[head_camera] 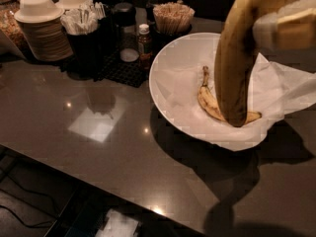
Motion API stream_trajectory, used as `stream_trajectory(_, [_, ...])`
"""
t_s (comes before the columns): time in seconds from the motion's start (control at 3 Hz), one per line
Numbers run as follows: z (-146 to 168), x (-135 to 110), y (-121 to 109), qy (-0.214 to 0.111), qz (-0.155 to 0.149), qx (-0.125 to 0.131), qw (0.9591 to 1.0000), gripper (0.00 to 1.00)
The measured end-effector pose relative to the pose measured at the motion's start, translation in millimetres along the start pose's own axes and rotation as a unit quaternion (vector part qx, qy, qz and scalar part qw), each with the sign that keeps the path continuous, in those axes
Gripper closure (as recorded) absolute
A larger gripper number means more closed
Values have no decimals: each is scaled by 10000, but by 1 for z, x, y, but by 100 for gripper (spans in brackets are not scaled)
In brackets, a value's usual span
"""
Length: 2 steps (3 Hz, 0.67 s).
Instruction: Pick banana from white bowl
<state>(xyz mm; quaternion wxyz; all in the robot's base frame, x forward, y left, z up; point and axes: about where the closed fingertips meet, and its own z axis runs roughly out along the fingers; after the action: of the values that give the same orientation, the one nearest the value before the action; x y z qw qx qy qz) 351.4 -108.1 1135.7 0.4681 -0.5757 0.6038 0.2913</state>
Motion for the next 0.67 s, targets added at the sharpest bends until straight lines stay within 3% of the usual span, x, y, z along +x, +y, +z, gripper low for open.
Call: stream_trajectory(0.67, [34,19,24,-38,283,-469,9985,100])
